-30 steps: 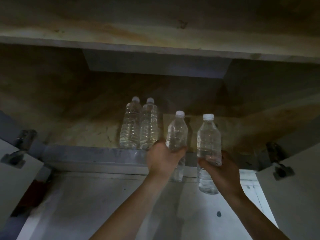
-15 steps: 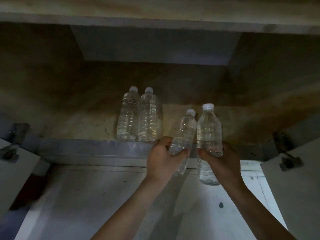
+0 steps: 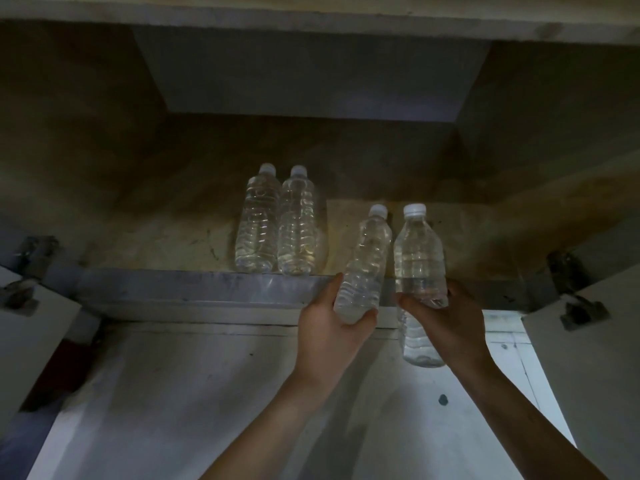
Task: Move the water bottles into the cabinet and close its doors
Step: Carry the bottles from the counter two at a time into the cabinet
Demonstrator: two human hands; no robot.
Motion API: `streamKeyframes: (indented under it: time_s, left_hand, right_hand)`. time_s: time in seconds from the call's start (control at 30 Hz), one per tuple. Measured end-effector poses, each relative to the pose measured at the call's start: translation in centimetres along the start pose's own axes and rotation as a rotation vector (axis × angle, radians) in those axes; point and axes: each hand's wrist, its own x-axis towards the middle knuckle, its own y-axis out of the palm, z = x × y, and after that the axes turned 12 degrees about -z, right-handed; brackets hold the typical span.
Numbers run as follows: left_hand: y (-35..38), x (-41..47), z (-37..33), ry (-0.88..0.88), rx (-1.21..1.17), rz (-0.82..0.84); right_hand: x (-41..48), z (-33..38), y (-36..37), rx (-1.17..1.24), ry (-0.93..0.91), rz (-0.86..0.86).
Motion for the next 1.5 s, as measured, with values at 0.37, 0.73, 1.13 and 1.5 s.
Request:
streamKeyframes:
  time_s: [0.37, 0.73, 1.13, 1.5]
  left_hand:
    - [1.4, 3.7, -0.8, -0.053, -0.006, -0.068]
    - [0.8, 5.2, -0.6, 0.017, -0.075, -0.006]
    - [-4.4, 9.1, 2.2, 0.516, 0.475, 0.005]
    - [-5.3, 9.9, 4.2, 0.534, 0.453, 0.059]
  right_hand:
    - [0.2, 0.4, -0.3, -0.014, -0.016, 0.029]
    - [2.0, 2.6, 1.0, -0.026, -0.004, 0.087]
    - [4.2, 4.1, 3.3, -0.063, -0.017, 0.154]
    - [-0.2, 2.9, 4.6, 0.202, -0.109, 0.103]
